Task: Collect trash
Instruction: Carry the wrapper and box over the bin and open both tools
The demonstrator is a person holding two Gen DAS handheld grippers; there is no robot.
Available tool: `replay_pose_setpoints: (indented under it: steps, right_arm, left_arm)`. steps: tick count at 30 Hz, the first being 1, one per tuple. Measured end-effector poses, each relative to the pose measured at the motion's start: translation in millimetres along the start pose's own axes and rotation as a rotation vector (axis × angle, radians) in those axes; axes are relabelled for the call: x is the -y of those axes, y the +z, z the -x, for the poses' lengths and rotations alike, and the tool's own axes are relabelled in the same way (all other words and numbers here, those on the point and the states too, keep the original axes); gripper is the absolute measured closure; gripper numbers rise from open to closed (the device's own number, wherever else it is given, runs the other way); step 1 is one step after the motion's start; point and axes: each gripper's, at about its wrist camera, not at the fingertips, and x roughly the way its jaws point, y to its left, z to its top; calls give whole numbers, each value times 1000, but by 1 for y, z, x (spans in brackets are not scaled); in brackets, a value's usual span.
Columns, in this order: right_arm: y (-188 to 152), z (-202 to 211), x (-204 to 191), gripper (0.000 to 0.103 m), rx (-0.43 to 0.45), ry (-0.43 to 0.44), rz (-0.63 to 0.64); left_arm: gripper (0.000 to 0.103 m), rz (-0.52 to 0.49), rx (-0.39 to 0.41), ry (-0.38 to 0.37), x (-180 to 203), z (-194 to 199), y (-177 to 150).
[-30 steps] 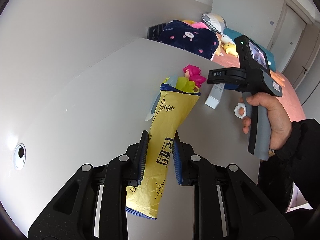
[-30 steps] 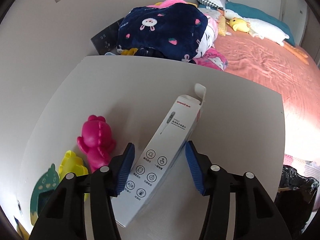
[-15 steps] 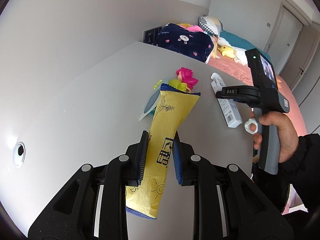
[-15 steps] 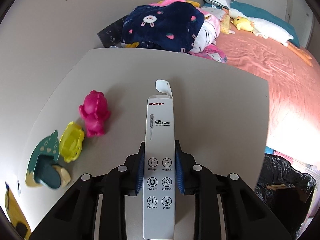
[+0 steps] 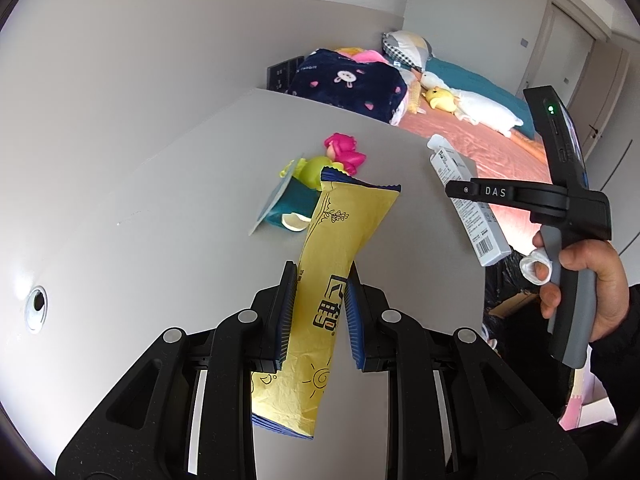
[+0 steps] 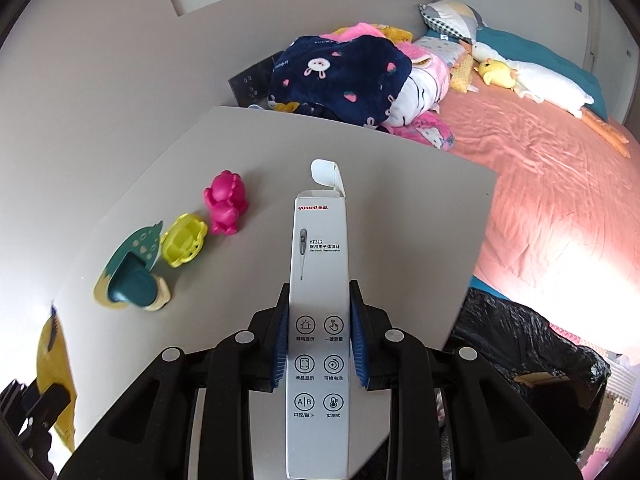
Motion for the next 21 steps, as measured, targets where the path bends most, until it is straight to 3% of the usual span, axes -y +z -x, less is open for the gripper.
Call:
replay_pose_setpoints:
  steps: [21]
  right_arm:
    - [-39,65,47,75,54,0,-53]
  left_arm:
    - [80,-119,-26,-88,67,-9,-1]
